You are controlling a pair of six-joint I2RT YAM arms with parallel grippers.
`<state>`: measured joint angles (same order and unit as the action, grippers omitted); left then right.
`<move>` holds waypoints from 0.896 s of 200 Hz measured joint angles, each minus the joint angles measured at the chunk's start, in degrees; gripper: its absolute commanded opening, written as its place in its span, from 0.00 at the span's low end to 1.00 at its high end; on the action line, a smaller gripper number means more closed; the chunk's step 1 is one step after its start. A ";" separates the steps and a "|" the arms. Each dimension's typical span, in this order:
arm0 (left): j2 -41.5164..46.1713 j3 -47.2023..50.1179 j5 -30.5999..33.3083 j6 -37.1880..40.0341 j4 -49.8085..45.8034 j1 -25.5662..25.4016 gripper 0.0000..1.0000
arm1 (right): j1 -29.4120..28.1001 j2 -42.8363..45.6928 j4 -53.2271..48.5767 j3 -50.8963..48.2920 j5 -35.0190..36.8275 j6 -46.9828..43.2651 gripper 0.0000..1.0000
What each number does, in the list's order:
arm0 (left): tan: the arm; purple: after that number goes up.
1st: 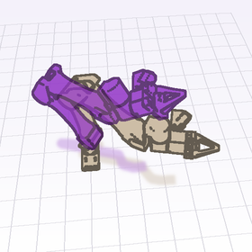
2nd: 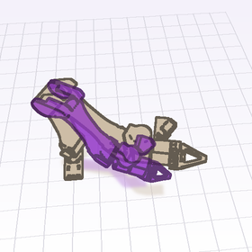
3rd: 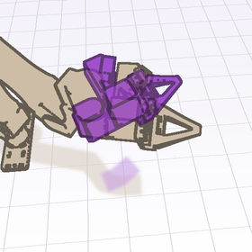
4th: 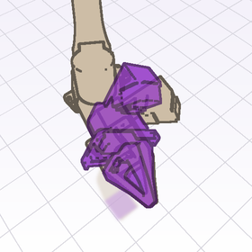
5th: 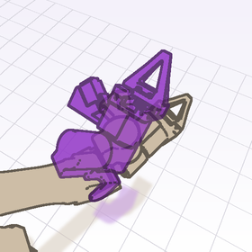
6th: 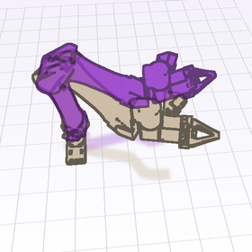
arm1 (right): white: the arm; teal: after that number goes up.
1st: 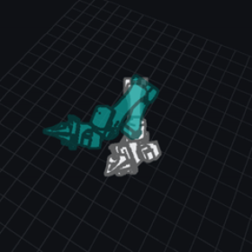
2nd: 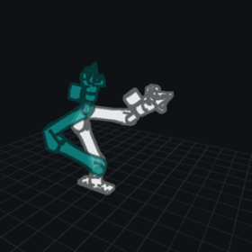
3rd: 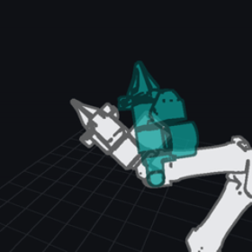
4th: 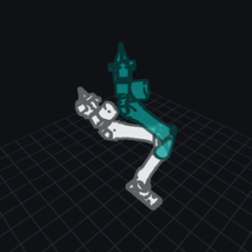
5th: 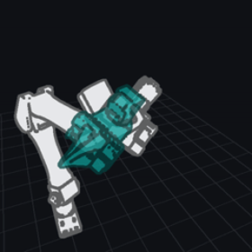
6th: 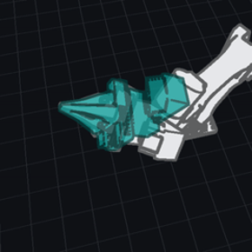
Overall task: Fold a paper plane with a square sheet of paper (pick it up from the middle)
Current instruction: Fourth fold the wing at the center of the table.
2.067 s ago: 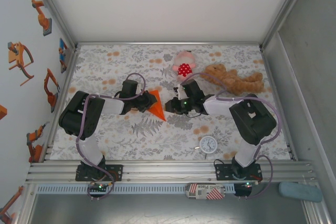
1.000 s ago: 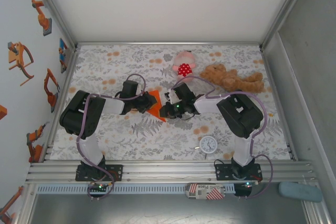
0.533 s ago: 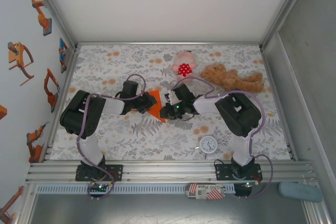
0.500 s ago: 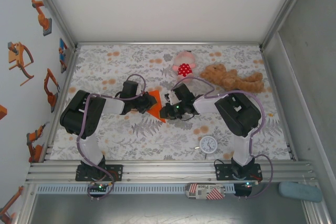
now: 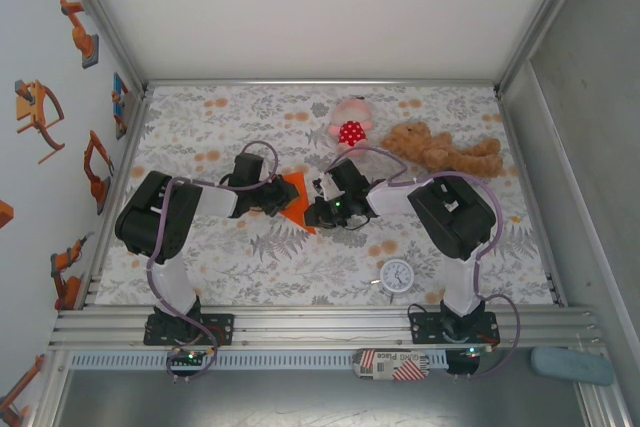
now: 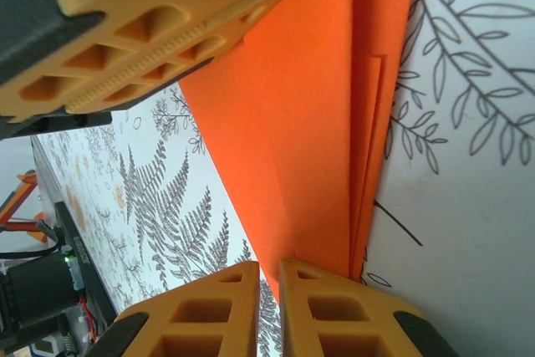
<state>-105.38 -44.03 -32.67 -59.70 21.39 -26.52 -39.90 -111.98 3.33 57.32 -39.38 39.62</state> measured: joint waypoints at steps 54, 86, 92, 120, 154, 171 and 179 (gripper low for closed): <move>0.63 -2.84 0.11 3.10 -4.90 1.25 0.12 | -0.04 0.00 -3.41 1.18 1.49 -1.77 0.11; 0.90 -3.63 0.20 4.85 -6.36 2.05 0.12 | -0.04 0.00 -4.61 1.60 1.88 -2.19 0.10; 0.90 -3.72 0.20 5.07 -6.49 2.21 0.12 | -0.04 0.00 -4.66 1.60 1.90 -2.21 0.10; 0.85 -4.35 0.15 5.73 -6.95 2.25 0.12 | -0.04 -0.09 -5.14 1.84 1.95 -2.23 0.10; 0.50 -5.35 0.02 6.29 -7.08 2.25 0.12 | -0.04 -0.13 -5.66 2.05 2.12 -2.23 0.10; 0.13 -5.77 0.02 6.38 -7.06 2.25 0.11 | -0.04 -0.17 -5.66 2.08 2.12 -2.21 0.09; -0.15 -5.92 0.02 6.40 -7.06 2.25 0.12 | -0.04 -0.20 -5.68 2.08 2.10 -2.21 0.10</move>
<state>-105.54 -49.95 -32.64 -53.30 14.33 -24.27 -39.94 -112.18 -2.35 59.40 -37.28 37.41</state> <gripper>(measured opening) 0.116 0.097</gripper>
